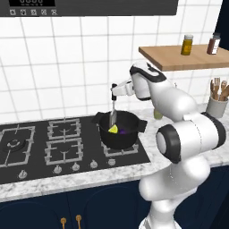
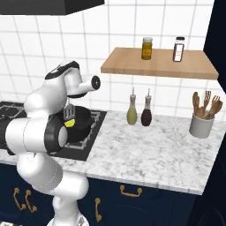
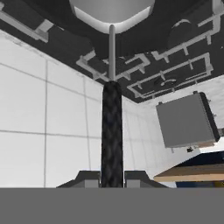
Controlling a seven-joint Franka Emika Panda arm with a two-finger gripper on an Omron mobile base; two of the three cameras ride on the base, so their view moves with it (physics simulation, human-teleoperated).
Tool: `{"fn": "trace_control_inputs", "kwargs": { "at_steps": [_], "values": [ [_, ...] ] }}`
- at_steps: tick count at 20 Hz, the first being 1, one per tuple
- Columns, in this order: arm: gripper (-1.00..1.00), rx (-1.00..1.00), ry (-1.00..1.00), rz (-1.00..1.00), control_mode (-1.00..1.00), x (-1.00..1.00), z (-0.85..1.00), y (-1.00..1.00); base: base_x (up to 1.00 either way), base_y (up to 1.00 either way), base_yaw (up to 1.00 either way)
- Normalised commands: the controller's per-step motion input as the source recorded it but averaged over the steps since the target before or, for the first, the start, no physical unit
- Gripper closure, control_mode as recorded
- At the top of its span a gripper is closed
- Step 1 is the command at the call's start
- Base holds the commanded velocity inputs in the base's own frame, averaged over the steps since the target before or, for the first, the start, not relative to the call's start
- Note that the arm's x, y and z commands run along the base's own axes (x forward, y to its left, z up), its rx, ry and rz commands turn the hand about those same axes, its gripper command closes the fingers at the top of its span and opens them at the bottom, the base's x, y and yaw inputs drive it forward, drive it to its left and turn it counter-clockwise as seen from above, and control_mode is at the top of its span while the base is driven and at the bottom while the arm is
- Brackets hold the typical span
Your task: Put the eggplant and lemon wedge in the pot. Retrieve the spatula and lightly stir the vegetables in the pot.
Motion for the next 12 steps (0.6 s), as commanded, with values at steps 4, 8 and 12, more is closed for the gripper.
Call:
{"fn": "trace_control_inputs", "kwargs": {
  "at_steps": [4, 8, 12],
  "values": [
    [1.0, -0.04, -0.1, 0.0, -1.0, 0.14, -0.57, 0.0, 0.0, 0.0, 0.0],
    [1.0, -0.02, -0.1, 0.0, -1.0, 0.21, -0.53, 0.0, 0.0, 0.0, 0.0],
    [1.0, 0.0, -0.1, 0.0, -1.0, 0.02, -0.19, 0.0, 0.0, 0.0, 0.0]
  ]
}}
